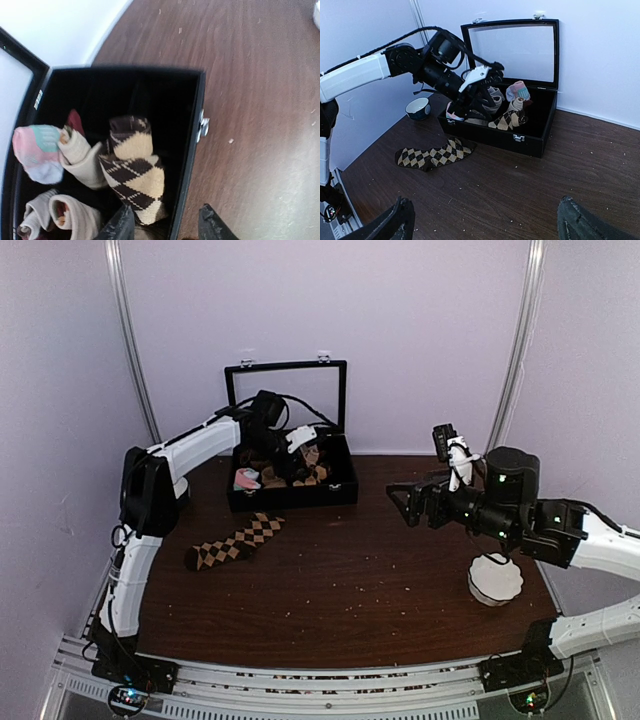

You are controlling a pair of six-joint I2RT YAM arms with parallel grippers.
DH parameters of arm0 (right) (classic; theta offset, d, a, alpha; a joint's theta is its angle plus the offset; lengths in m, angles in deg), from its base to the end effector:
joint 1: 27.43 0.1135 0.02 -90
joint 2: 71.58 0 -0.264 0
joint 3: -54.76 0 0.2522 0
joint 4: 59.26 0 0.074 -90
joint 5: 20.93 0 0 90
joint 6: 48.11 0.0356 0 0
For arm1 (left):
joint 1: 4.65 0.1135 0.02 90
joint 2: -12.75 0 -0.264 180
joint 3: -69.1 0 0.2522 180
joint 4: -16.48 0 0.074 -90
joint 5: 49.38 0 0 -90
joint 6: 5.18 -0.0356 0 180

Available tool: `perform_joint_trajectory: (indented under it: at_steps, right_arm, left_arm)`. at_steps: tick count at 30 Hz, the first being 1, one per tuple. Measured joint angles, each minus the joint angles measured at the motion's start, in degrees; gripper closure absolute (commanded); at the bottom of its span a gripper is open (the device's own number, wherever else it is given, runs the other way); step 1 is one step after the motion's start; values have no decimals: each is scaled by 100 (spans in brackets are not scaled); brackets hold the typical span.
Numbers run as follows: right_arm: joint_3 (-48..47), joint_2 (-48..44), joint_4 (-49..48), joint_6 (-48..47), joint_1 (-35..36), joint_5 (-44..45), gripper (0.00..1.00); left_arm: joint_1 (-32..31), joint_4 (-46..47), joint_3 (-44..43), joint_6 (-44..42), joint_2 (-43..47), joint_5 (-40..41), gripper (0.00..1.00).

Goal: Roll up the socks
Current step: Adjust the sock in the storage box, then adjust the pair of socks at the center of the board.

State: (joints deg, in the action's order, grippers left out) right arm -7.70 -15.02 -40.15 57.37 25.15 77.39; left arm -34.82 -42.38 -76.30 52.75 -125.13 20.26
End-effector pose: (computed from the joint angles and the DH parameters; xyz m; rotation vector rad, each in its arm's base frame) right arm 0.1449 0.1809 0.3348 -0.4885 1.7917 0.7105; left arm 0.4545 -0.2785 0.2397 1.3875 2.0020 -0.4223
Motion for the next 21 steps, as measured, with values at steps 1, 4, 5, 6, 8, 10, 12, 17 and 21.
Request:
perform_joint_trajectory:
  at_steps: [1,4,5,6,8,10,12,17,21]
  right_arm:
    - [15,0,-4,7,-2,0,0]
    - [74,-2,-2,72,-13,4,0]
    - [83,0,-2,116,-24,9,1]
    - [87,9,-4,149,-37,22,1]
    - [87,85,-39,258,-76,61,2]
    - [74,330,-125,376,-168,66,3]
    - [-120,885,-155,479,-365,-15,5]
    - [-1897,3191,33,643,-992,-621,3]
    - [-3797,4935,186,634,-1311,-1088,2]
  left_arm:
    - [7,15,0,26,85,-136,46]
    - [7,225,0,249,254,-369,43]
    - [7,321,-4,363,258,-404,43]
    - [7,446,-4,518,249,-420,43]
    - [0,649,-35,861,160,-398,43]
    - [-13,837,-223,1228,-55,-249,43]
    - [-13,984,-446,1580,-304,-120,44]
    - [216,1189,0,2203,-199,-549,38]
    - [671,1093,975,2181,564,-673,45]
